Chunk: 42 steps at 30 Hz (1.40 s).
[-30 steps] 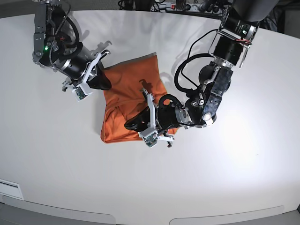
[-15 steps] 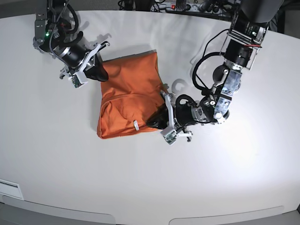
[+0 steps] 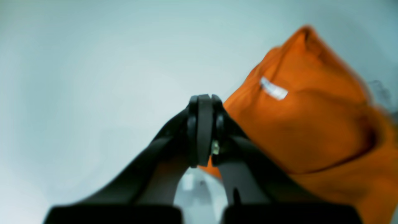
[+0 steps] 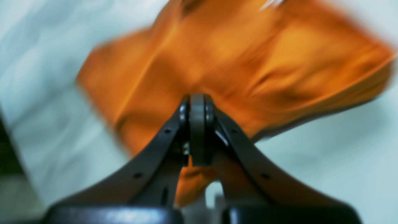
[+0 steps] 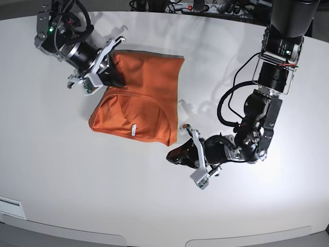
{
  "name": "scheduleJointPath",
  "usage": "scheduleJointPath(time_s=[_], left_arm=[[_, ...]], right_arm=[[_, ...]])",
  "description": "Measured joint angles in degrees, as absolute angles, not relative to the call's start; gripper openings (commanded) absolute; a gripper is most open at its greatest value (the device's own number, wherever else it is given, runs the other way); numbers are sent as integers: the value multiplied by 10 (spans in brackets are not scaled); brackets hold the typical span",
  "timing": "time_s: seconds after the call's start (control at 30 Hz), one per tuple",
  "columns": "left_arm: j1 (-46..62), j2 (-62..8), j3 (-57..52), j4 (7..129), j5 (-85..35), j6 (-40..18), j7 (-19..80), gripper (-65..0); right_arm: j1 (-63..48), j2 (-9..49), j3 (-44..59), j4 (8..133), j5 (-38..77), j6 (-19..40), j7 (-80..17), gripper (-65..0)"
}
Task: Fold the T-shirt properly
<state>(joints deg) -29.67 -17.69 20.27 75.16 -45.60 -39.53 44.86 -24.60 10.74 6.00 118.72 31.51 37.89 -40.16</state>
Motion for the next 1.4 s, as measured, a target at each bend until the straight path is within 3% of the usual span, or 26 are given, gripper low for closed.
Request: scheduleJointPath(time_s=[0.27,0.47,0.73,0.9,1.03,1.4], left_arm=[[-246,-233,33,818,-835,-396,726,-650],[-144,-232,-62,884,-831,-397,778,-650],[43,-280,-161,1126,-834,-396,775,-650],[199,-294,-247,1262,-835,-396,774,-650],[321,-293,-303,1321,-836,-397,775,-650],[613,-254,-319,1338,-822,-397,770,-650]], right_arm=[[-241,107,169,1272,491,397,-430,-650],[-256,107,268,1306,691,397,-579,-650],[-335,106,433,1341,832,397,-662,-650],[-412,105,534,1343,832,399,-742,-650],[-470,105,590,1343,836,399,-747,-650],[-574,78,599,1291,841,399,-804,-650]])
